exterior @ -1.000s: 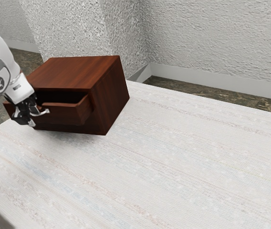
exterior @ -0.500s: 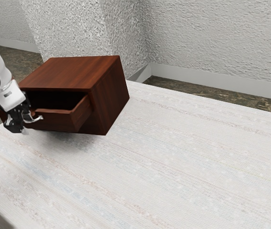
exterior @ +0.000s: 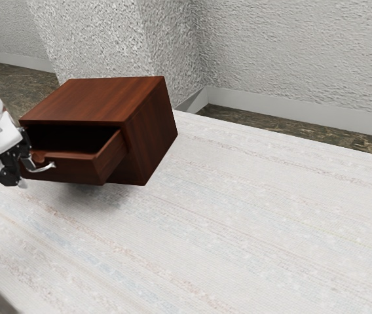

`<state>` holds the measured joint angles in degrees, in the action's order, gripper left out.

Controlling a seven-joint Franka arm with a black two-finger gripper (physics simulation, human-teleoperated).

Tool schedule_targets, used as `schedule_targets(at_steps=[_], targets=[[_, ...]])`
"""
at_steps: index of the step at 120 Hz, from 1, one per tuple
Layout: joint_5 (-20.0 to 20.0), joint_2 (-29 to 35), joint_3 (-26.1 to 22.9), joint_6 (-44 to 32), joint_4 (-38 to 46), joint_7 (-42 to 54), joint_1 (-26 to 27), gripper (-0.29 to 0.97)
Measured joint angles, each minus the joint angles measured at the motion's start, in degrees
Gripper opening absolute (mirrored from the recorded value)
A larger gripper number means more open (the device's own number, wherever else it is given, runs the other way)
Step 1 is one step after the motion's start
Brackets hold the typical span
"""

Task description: Pull the drawer handle with one arm to open the drawer

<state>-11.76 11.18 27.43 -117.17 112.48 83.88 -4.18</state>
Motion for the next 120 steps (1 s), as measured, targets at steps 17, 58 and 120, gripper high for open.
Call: schedule_targets(at_steps=[17,58,120], targets=[[-0.08,0.63,-0.03,0.1,0.75,-0.05,-0.08,0.34],[-0.18,2.98,0.0,0.29,3.24,-0.16,0.2,0.31],[-1.38,8.52,-0.07,2.34,5.31,-0.15,-0.89,0.58]])
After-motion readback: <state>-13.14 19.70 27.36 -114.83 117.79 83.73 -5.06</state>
